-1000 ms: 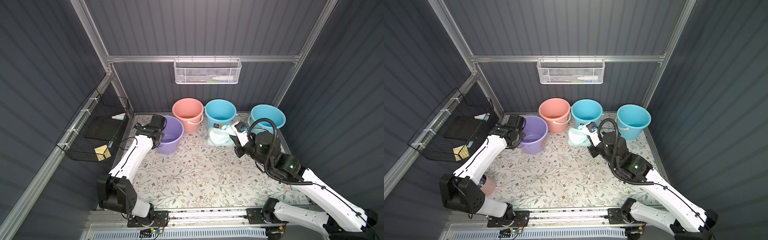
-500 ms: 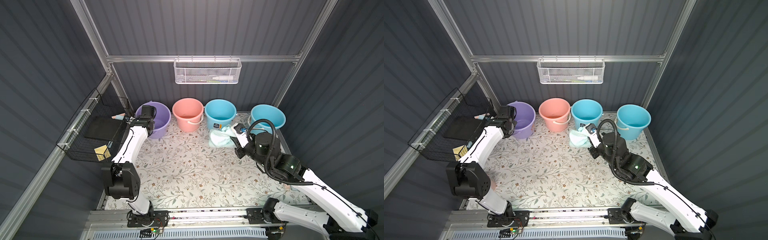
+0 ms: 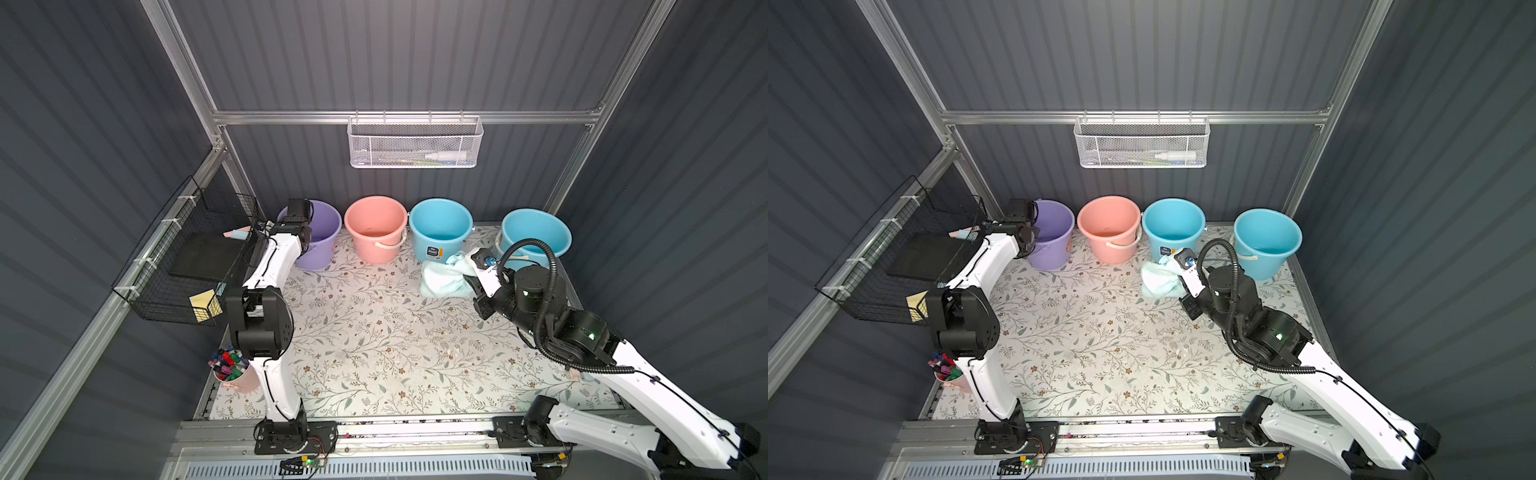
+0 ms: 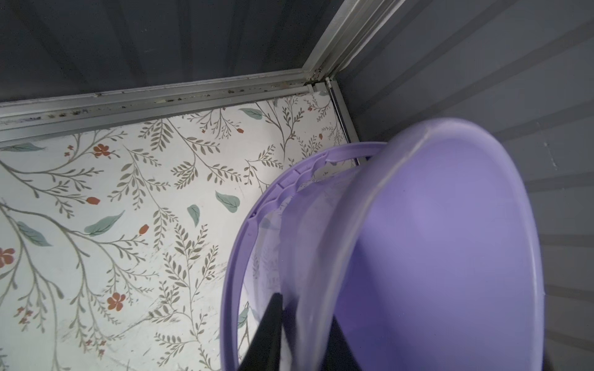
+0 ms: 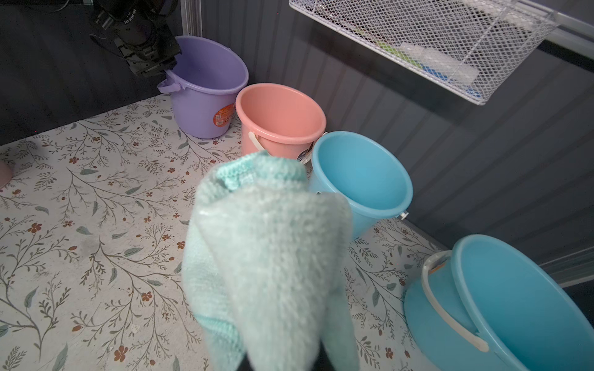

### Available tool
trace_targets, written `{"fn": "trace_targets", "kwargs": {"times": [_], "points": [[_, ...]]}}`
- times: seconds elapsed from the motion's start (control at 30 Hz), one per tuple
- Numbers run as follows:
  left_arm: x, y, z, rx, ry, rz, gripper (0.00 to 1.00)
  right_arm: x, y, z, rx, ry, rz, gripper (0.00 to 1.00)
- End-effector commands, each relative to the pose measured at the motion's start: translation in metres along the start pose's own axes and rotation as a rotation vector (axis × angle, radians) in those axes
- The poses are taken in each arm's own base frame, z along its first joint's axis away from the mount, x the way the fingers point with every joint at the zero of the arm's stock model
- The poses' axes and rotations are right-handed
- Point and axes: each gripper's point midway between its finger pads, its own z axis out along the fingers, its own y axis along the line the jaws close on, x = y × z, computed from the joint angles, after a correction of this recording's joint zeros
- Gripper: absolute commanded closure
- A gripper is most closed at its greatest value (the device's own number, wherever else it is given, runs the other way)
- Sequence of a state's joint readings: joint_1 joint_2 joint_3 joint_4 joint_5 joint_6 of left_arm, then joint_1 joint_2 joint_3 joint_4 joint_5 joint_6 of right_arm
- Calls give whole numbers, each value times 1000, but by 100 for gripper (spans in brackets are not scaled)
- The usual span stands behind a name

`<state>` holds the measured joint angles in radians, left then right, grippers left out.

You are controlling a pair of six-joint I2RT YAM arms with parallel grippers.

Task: Wipe the inside of the bucket with a cloth
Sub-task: Place the bucket at the center of the board.

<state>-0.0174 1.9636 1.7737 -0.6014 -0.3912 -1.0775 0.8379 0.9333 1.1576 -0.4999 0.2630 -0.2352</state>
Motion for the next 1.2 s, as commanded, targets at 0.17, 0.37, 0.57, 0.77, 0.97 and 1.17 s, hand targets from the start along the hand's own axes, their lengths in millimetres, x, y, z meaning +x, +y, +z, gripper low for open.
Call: {"fn": "trace_targets", "kwargs": {"times": [0.17, 0.37, 0.57, 0.77, 0.97, 1.17], "points": [[0, -5, -7, 19, 42, -37, 65, -9, -3, -9, 1, -25, 13, 100], [-16, -10, -33, 66, 14, -55, 37, -13, -2, -9, -11, -29, 20, 100], [-19, -12, -68, 151, 63, -69, 28, -16, -3, -8, -6, -26, 51, 100], [-4, -43, -123, 340, 126, 38, 28, -13, -15, 0, 59, 48, 176, 100], [28, -106, -219, 705, 140, 308, 27, -2, 12, 21, -254, 139, 329, 100], [68, -131, -324, 1296, 319, 507, 27, -14, 25, 24, -461, 101, 397, 100]]}}
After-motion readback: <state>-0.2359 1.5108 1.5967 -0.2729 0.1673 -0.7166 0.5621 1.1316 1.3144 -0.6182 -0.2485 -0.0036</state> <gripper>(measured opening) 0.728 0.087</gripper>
